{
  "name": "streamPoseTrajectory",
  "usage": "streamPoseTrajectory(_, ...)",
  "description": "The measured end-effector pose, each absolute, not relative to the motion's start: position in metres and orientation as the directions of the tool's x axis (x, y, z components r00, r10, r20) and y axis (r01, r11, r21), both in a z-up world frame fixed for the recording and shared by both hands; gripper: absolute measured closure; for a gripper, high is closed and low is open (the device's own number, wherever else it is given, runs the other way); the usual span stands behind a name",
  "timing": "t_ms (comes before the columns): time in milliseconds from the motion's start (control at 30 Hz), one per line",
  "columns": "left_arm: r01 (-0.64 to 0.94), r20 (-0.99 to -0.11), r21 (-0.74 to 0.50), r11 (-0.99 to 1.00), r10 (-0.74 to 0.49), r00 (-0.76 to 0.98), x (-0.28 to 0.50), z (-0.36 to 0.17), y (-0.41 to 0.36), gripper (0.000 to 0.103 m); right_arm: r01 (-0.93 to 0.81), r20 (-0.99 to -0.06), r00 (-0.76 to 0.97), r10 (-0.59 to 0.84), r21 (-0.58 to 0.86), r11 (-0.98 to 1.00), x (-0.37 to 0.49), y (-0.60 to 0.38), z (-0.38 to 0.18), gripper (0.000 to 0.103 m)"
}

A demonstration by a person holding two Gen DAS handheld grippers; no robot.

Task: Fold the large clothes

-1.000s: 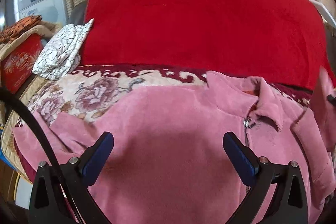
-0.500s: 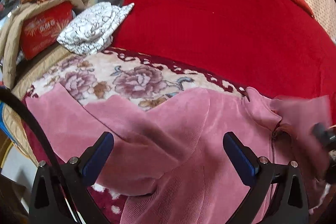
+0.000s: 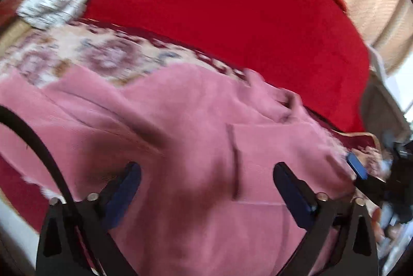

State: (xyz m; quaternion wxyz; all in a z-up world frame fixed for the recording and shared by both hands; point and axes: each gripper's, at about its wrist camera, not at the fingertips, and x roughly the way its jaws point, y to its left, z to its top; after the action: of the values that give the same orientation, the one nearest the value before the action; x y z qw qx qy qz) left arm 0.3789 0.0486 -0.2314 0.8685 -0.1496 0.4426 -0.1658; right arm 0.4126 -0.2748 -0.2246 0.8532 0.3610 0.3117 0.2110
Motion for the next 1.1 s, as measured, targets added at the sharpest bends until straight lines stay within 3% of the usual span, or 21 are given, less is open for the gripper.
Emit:
streamPoseTrajectory(100,0.222,-0.738,-0.417,0.882,-0.470,0.483,0.382,-0.242,0.025,0.040,-0.078,-0.443,0.750,0.492,0.679,0.730,0.405,-0.301,-0.220,0.029)
streamPoseTrajectory(400,0.280,-0.805,-0.381,0.881,-0.465,0.367,0.398,-0.274,-0.033,0.041,-0.013,-0.461,0.760,0.458,0.694,0.720,0.411,-0.336,-0.234,0.032)
streamPoseTrajectory(433,0.283,-0.793,-0.391,0.876,-0.476,0.379,0.400,-0.274,-0.035,0.047,-0.009,-0.457,0.763,0.457,0.700,0.714,0.413,-0.337,-0.234,0.032)
streamPoseTrajectory(467,0.293,-0.782,-0.394,0.871,-0.485,0.391,0.400,-0.272,-0.037,0.067,-0.002,-0.455,0.766,0.453,0.704,0.710,0.411,-0.343,-0.235,0.032)
streamPoseTrajectory(500,0.301,-0.780,-0.383,0.873,-0.481,0.401,0.402,-0.272,-0.038,0.078,0.006,-0.455,0.770,0.447,0.706,0.708,0.412,-0.347,-0.237,0.032)
streamPoseTrajectory(567,0.308,-0.775,-0.365,0.879,-0.470,0.423,0.403,-0.268,-0.040,0.091,0.024,-0.460,0.774,0.435,0.708,0.706,0.412,-0.354,-0.240,0.032)
streamPoseTrajectory(700,0.321,-0.725,-0.357,0.877,-0.477,0.497,0.399,-0.244,-0.027,0.093,0.035,-0.452,0.769,0.452,0.736,0.677,0.414,-0.359,-0.247,0.032)
streamPoseTrajectory(800,0.302,-0.693,-0.265,0.916,-0.398,0.601,0.391,-0.222,-0.010,0.093,0.006,-0.437,0.757,0.486,0.748,0.664,0.415,-0.352,-0.248,0.032)
streamPoseTrajectory(1000,0.203,-0.723,-0.095,0.974,-0.208,0.659,0.396,-0.223,0.013,0.093,-0.076,-0.448,0.690,0.568,0.736,0.673,0.420,-0.316,-0.251,0.032)
streamPoseTrajectory(1100,0.177,-0.752,-0.083,0.981,-0.178,0.635,0.397,-0.228,0.023,0.091,-0.084,-0.515,0.603,0.610,0.719,0.690,0.430,-0.290,-0.266,0.032)
